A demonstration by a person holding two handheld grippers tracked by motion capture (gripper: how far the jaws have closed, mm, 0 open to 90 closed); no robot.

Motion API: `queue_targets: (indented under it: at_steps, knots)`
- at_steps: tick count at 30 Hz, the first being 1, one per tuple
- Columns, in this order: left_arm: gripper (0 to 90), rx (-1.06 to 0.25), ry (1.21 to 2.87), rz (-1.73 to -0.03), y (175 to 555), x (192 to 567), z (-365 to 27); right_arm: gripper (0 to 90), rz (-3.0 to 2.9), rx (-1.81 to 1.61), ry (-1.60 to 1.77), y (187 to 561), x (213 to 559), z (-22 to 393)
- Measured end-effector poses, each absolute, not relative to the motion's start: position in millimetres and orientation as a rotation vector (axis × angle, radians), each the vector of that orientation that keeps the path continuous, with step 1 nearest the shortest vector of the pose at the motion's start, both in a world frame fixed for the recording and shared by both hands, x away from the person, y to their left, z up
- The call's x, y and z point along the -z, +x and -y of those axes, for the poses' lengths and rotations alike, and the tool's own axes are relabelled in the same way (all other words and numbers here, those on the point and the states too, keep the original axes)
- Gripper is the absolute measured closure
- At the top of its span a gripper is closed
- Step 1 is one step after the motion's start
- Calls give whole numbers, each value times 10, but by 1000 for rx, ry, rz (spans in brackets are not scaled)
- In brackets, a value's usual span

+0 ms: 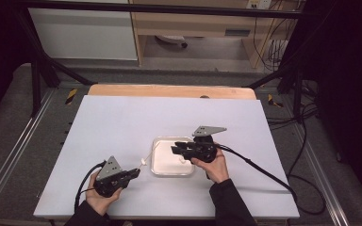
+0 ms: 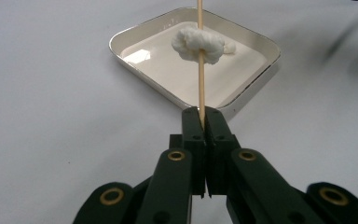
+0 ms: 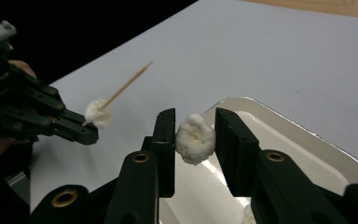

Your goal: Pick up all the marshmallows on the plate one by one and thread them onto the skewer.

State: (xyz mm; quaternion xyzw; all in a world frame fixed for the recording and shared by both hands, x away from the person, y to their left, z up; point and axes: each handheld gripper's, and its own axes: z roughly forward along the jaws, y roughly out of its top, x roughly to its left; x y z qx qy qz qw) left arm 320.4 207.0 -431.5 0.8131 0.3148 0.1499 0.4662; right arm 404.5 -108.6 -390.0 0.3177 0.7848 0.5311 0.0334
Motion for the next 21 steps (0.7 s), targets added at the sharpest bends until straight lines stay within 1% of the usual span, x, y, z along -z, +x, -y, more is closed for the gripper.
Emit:
queue_targets:
  at_steps: [9, 21]
  knots:
    - [885, -361, 1998, -742, 3189, 4317, -2018, 704, -2345, -1844, 992, 4010, 3722, 1189]
    - [885, -360, 1989, -703, 3154, 4303, -1968, 706, -2338, -1982, 1043, 4111, 3717, 1088]
